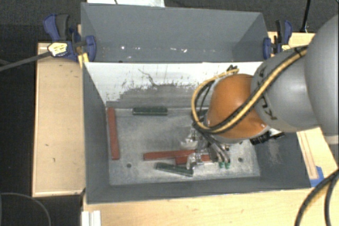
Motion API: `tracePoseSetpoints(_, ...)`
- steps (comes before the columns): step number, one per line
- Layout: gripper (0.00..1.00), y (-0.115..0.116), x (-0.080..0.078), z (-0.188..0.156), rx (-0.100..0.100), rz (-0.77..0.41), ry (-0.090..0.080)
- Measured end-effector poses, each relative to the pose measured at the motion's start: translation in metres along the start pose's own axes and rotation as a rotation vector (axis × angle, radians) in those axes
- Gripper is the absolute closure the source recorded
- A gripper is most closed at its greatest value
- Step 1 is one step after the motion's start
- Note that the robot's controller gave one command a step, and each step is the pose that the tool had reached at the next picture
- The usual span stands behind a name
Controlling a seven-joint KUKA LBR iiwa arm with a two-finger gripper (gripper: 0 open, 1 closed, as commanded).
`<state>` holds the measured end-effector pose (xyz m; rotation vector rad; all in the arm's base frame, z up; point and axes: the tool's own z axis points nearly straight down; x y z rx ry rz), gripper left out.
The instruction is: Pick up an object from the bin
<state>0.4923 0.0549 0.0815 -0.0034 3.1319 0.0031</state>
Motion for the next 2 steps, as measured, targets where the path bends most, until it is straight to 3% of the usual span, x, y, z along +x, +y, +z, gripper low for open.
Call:
tracePoseSetpoints(1,1.00,0.000,0.000,0.000,0.000,0.001,0.000)
tracePoseSetpoints(2,1.00,0.004,-0.003,-0.138,0.002,0.066,0.007)
